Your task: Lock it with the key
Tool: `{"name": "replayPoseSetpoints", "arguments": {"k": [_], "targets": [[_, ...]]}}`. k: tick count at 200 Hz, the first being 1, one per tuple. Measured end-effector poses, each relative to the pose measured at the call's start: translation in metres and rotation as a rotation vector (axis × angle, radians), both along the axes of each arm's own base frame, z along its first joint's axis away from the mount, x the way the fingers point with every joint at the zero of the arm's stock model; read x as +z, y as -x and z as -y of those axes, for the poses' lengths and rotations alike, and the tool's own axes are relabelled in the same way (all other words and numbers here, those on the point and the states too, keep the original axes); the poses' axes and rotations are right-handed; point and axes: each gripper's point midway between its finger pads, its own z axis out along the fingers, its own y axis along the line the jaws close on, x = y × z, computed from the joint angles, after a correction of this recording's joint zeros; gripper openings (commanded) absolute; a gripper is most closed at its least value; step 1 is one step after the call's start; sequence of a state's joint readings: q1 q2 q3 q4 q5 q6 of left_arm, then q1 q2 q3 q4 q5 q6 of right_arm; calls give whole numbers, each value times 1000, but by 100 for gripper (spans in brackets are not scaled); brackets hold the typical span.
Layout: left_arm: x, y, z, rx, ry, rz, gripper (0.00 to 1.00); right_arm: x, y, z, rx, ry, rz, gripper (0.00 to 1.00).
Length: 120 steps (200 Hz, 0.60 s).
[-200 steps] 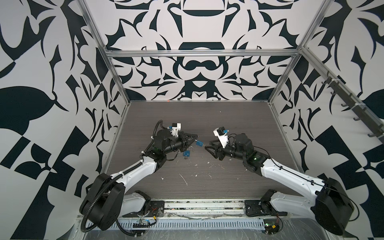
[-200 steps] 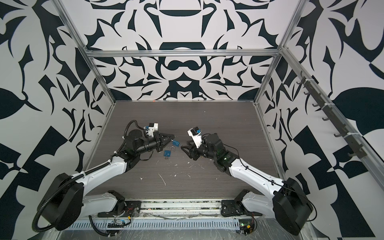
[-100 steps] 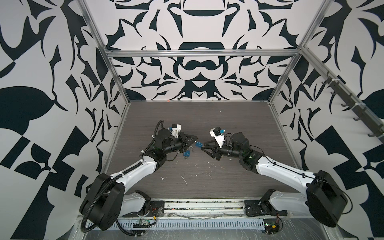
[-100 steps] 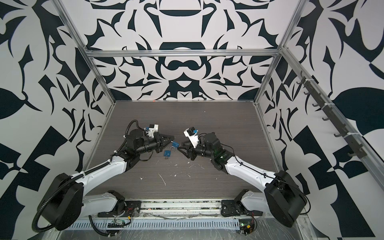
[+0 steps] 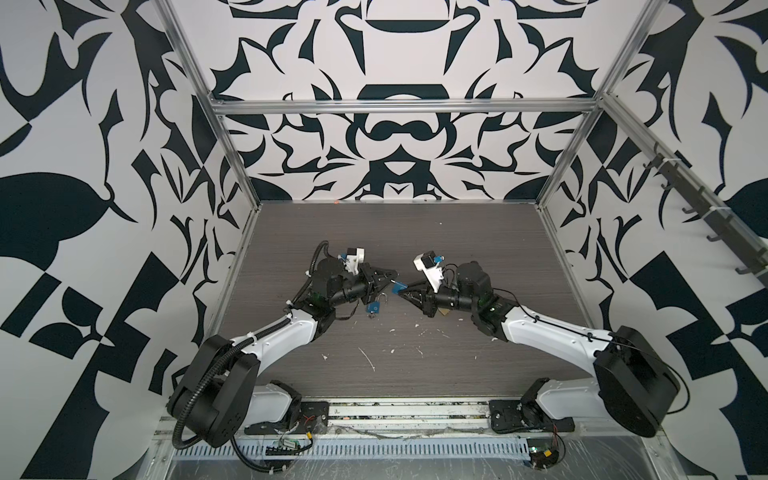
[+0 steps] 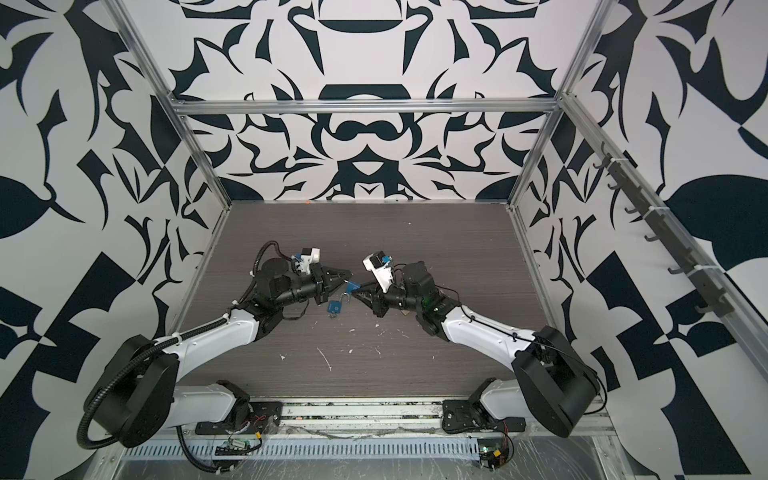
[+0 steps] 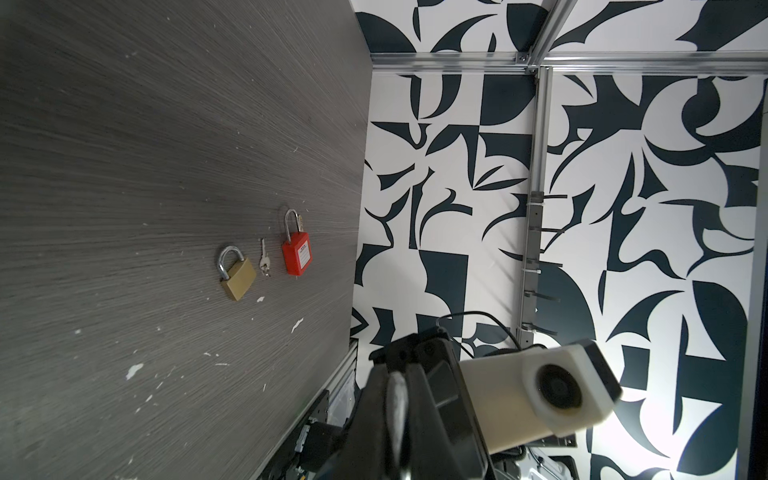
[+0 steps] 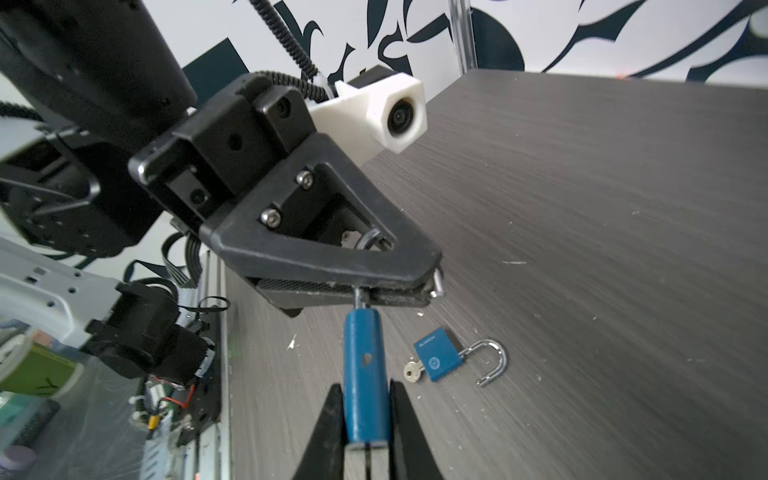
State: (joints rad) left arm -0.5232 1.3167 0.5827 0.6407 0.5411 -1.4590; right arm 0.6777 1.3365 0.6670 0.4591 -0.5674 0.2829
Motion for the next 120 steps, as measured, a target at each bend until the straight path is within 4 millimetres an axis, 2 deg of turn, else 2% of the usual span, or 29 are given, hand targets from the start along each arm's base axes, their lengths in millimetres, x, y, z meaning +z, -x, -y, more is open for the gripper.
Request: {"name": "replayPoseSetpoints", "arguments": {"k": [15, 48, 57, 71, 101, 120], "targets": [[1, 0, 0, -2, 5, 2, 0, 1, 0, 0, 1, -4, 1, 0], [3, -1, 1, -6, 14, 7, 0, 3, -1, 0, -5, -14, -6, 0], [2, -1, 2, -8, 18, 7, 0, 4, -1, 1, -11, -18, -16, 7], [1, -2, 4, -13, 26, 4, 0, 3, -2, 2, -22, -24, -37, 8], [-1, -5, 6, -17, 44, 1, 0, 3, -3, 3, -37, -40, -73, 0], [0, -6, 7, -17, 56, 5, 0, 4, -4, 4, -47, -57, -92, 0]]}}
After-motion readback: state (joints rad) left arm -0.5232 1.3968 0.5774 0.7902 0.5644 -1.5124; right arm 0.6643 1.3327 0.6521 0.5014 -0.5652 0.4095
